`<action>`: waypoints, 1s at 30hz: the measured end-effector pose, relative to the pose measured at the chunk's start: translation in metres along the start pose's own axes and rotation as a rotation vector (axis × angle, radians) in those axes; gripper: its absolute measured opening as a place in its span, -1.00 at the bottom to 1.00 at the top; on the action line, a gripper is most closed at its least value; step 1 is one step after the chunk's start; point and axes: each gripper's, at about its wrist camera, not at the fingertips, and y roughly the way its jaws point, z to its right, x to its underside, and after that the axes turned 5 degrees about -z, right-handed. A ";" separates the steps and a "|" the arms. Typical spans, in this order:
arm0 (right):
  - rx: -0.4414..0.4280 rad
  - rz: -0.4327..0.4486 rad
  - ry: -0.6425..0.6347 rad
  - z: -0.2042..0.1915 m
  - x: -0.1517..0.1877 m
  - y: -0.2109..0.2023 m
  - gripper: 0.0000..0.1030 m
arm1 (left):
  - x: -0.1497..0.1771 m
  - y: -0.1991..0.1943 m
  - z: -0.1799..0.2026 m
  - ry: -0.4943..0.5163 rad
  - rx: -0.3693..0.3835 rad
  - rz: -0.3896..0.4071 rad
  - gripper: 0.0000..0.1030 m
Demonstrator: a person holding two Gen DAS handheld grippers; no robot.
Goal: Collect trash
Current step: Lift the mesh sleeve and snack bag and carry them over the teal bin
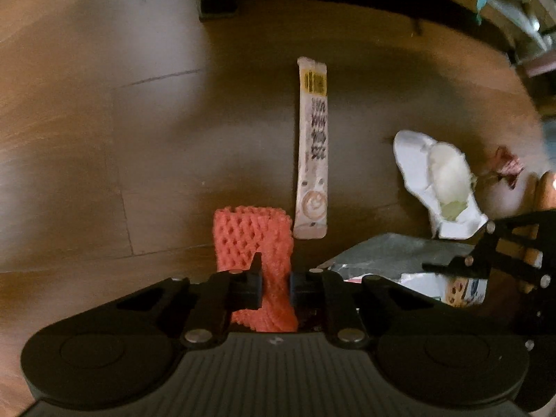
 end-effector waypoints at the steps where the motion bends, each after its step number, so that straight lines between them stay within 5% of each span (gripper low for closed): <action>1: 0.005 0.004 0.021 0.000 0.001 -0.009 -0.48 | -0.001 -0.005 0.000 -0.006 0.006 0.009 -0.77; 9: 0.066 0.062 0.239 0.024 0.016 -0.083 -0.47 | -0.007 -0.074 0.007 -0.001 0.029 0.115 -0.78; 15: 0.118 0.165 0.391 0.036 0.033 -0.160 -0.47 | -0.006 -0.159 0.036 0.100 0.071 0.238 -0.78; 22: 0.149 0.307 0.533 0.028 0.058 -0.246 -0.47 | 0.012 -0.247 0.069 0.197 0.064 0.353 -0.78; 30: 0.148 0.440 0.634 0.015 0.096 -0.344 -0.47 | 0.046 -0.342 0.100 0.195 0.063 0.471 -0.77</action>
